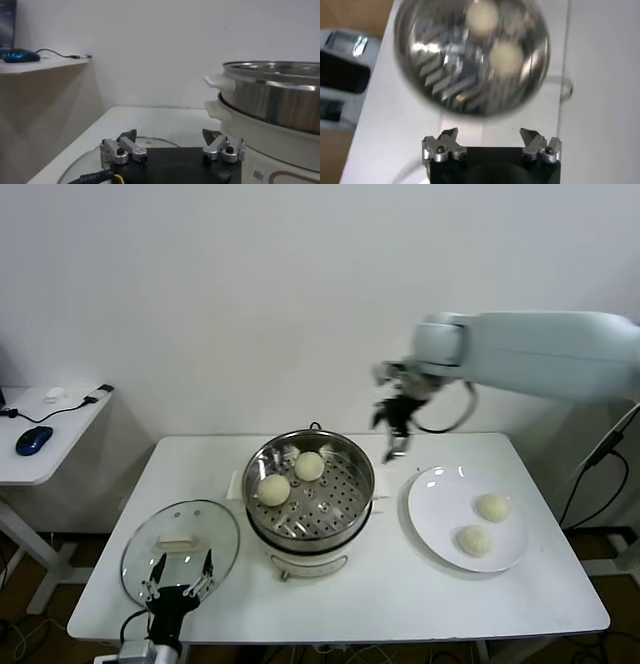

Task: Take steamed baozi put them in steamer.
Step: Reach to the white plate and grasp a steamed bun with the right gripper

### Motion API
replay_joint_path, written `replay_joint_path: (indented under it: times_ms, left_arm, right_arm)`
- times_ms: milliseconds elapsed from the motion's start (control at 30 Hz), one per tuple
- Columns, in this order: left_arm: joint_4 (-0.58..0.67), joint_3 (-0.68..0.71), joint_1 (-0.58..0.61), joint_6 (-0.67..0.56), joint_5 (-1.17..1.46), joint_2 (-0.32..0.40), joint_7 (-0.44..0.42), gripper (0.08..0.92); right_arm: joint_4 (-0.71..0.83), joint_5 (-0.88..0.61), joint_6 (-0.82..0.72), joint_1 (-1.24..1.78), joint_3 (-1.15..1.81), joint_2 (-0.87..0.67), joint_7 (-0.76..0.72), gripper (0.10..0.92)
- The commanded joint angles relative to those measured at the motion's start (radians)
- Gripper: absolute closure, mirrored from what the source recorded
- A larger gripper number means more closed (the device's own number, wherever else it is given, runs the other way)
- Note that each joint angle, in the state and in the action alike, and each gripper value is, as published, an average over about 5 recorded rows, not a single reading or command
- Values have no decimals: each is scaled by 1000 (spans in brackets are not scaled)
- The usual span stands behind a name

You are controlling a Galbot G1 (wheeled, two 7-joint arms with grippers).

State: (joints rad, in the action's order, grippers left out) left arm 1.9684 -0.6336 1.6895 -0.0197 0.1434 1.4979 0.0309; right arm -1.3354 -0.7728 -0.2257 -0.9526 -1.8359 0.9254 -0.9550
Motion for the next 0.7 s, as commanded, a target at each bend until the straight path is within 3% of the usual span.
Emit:
replay_joint_path:
  times_ms: [33,367,700]
  left_arm:
    - [1,0,1,0,-1,1,-1,177]
    - [-6,-2,8,-1,-10,14,0,177]
    - [-14,-6,12,-4,-11,17,2,177]
  right_arm:
    - [-47,302,59,177,11,-336,-67,203]
    - [16,420,8,511,240,-342,-15,203]
    - [109,463,-18,636,356,-292,28,203]
